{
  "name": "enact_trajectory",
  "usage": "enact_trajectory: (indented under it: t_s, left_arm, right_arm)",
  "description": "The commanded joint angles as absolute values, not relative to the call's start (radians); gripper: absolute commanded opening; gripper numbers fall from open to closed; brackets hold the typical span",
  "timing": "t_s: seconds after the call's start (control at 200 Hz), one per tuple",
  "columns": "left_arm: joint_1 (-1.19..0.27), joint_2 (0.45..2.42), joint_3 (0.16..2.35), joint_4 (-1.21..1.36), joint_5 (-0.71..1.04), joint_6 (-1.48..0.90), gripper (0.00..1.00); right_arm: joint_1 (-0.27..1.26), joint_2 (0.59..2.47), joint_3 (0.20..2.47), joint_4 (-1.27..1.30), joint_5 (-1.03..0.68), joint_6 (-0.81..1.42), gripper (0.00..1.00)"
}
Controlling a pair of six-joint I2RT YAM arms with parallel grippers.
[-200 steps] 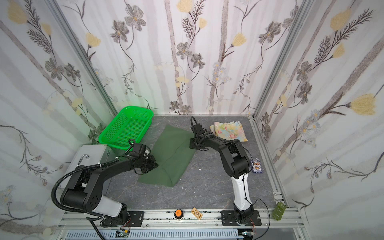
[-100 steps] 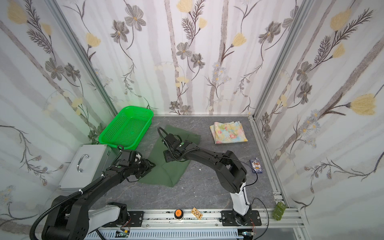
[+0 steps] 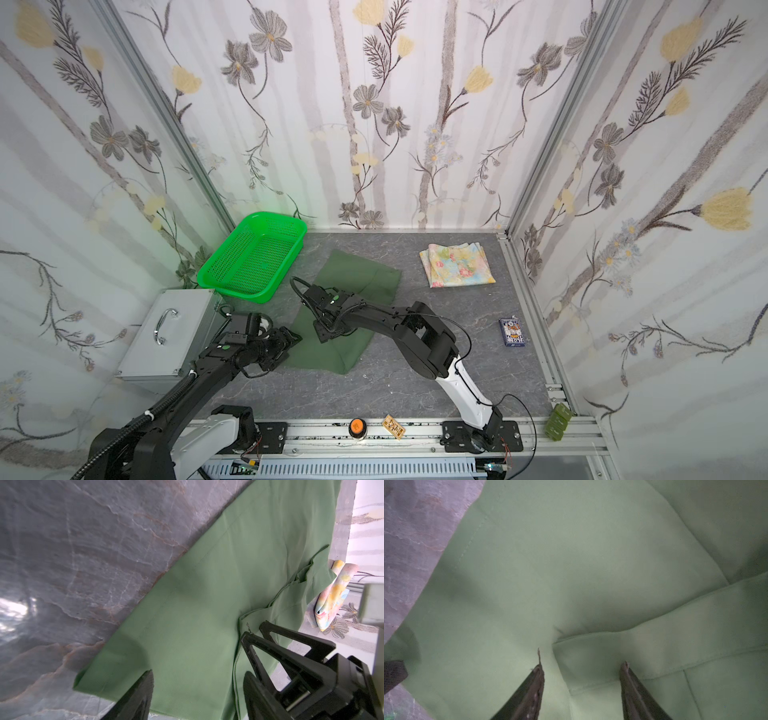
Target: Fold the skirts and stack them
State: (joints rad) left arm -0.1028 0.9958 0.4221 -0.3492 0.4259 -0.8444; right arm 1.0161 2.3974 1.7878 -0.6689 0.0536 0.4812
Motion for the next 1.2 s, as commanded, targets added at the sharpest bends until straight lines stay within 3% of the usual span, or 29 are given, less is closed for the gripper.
enact_trajectory:
  t_s: [0.0,0.315,0.46,0.6,0.824,0.929,1.194]
  left_arm:
    - [-0.098,0.993,0.416,-0.359,0.421,-0.864,0.71]
    - [-0.095,0.962,0.403,-0.359,0.411,-0.883,0.71]
    - [-0.094,0.95,0.395,-0.359,0.404,-0.894,0.71]
    - [-0.094,0.948,0.4,-0.359,0.396,-0.897,0.71]
    - [-0.094,0.951,0.396,-0.359,0.399,-0.913,0.72]
    - [-0.094,0.945,0.378,-0.36,0.405,-0.937,0.76]
    - [-0.094,0.934,0.349,-0.372,0.385,-0.956,0.72]
  right_arm:
    - [1.02,2.414,1.807,-0.696,0.087,0.462,0.55]
    - [1.029,2.481,1.87,-0.765,0.11,0.446,0.5]
    - [1.028,2.481,1.877,-0.771,0.117,0.452,0.17]
    - [1.023,2.446,1.876,-0.761,0.107,0.457,0.0]
    - [0.993,2.314,1.844,-0.711,0.083,0.485,0.0]
    - [0.957,2.195,1.759,-0.634,0.038,0.519,0.0]
    - [0.869,1.929,1.502,-0.48,-0.023,0.581,0.0]
